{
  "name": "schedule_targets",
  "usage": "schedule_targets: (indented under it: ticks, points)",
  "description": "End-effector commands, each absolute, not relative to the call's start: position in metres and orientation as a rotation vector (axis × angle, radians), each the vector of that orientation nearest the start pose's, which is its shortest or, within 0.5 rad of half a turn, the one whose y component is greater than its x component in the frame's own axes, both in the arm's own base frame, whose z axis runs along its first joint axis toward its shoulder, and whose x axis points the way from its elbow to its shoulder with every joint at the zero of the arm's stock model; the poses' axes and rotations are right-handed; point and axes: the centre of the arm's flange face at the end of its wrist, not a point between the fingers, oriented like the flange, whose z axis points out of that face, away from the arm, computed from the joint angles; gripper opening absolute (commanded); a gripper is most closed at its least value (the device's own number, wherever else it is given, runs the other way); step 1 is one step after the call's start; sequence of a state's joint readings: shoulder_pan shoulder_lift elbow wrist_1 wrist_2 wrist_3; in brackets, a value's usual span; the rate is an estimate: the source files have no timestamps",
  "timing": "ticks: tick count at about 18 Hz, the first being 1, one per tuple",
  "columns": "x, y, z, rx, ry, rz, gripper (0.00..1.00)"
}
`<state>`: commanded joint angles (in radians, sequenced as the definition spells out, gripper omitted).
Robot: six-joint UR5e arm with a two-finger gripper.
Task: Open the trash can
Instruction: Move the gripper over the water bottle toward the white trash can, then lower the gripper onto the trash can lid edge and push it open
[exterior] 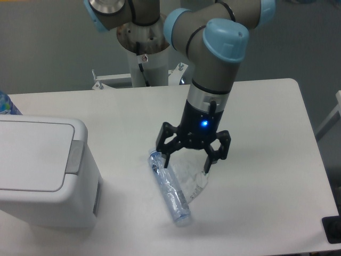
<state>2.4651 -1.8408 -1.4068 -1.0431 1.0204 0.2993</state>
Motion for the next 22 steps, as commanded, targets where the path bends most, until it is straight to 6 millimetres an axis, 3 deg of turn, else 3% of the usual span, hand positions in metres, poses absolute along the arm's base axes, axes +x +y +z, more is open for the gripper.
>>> schedule_targets:
  ticks: [3, 7, 12, 22]
  points:
    - [-0.354, 0.548, 0.503, -2.396, -0.538, -0.323, 1.00]
    - [-0.315, 0.564, 0.492, -2.432, -0.480, -0.362, 1.00]
    - [-0.292, 0.575, 0.488, -2.449, -0.435, -0.385, 1.00]
    - [-0.278, 0.580, 0.470, -2.478, -0.415, -0.418, 1.00]
